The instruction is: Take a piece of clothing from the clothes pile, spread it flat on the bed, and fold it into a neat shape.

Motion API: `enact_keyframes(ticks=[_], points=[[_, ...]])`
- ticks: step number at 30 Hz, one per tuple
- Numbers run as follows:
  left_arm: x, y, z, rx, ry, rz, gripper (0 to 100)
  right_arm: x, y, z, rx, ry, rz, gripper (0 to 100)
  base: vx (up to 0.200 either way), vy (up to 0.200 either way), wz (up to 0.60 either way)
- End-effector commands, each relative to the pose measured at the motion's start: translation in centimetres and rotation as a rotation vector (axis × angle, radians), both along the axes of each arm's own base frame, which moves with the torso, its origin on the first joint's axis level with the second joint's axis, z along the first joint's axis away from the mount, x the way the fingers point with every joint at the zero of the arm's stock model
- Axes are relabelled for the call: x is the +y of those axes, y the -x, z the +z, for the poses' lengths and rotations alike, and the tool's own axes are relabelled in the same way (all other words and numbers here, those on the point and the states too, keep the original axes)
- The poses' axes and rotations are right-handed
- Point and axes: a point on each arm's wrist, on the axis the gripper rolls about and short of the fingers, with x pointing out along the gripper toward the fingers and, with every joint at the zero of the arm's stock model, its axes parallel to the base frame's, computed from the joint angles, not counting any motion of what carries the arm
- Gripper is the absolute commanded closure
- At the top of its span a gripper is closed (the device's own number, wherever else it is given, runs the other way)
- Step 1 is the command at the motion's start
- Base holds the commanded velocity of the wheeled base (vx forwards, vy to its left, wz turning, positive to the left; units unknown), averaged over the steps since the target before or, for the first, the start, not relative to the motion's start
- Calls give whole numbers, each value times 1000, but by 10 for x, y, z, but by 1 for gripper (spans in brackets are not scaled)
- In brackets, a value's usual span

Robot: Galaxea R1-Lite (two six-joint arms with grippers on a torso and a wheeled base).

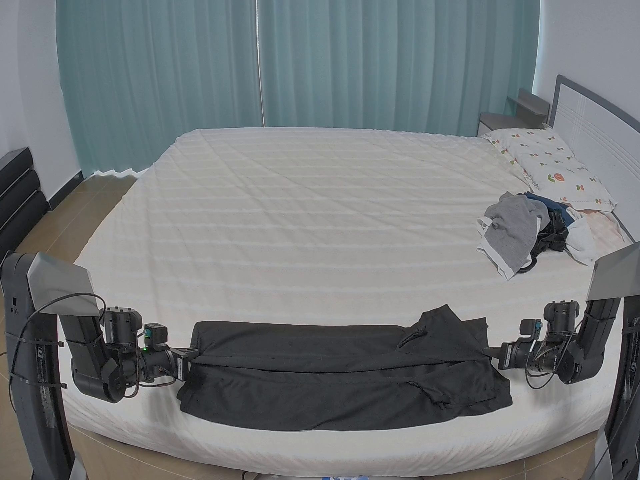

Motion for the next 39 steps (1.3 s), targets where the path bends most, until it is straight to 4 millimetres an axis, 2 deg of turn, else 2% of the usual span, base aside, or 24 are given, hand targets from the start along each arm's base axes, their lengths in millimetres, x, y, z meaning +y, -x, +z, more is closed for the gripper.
enact_keyframes(ticks=[1,2,3,4,5,12,15,17,21,25,28,32,34,35,39], points=[[0,1,-3,10,0,1,100,1,0,-1,5,-1,3,100,0,0,0],[0,1,-3,12,1,1,100,1,0,-2,8,0,5,100,0,0,0],[0,1,-4,10,0,1,0,1,0,-2,8,0,5,100,0,0,0],[0,0,-3,9,0,1,0,2,0,-2,9,1,8,100,0,0,0],[0,1,-4,10,0,1,0,2,0,-3,10,2,9,0,0,0,0],[2,0,0,-7,6,2,0,-1,-2,-2,-8,21,4,0,0,0,0],[7,-1,5,-22,26,-6,0,-4,-7,5,-46,28,-11,0,0,0,0],[11,-1,14,-48,42,-7,0,-10,-10,17,-83,27,-29,0,0,0,0],[12,-5,30,-66,119,19,0,-15,-14,27,-112,-3,-62,0,0,0,0],[7,-19,41,-57,251,87,0,-14,-20,28,-98,-68,-100,0,0,0,0],[1,-38,47,-40,356,178,0,-13,-28,29,-77,-145,-144,0,0,0,0],[-11,-58,45,62,388,296,0,-5,-35,31,-38,-256,-191,0,0,0,0],[-13,-61,44,88,392,324,0,-4,-36,31,-30,-277,-202,0,0,0,0],[-23,-71,37,163,421,389,0,-2,-41,26,20,-335,-232,0,0,0,0],[-23,-72,31,193,438,409,0,-2,-44,25,53,-352,-244,0,0,0,0]])
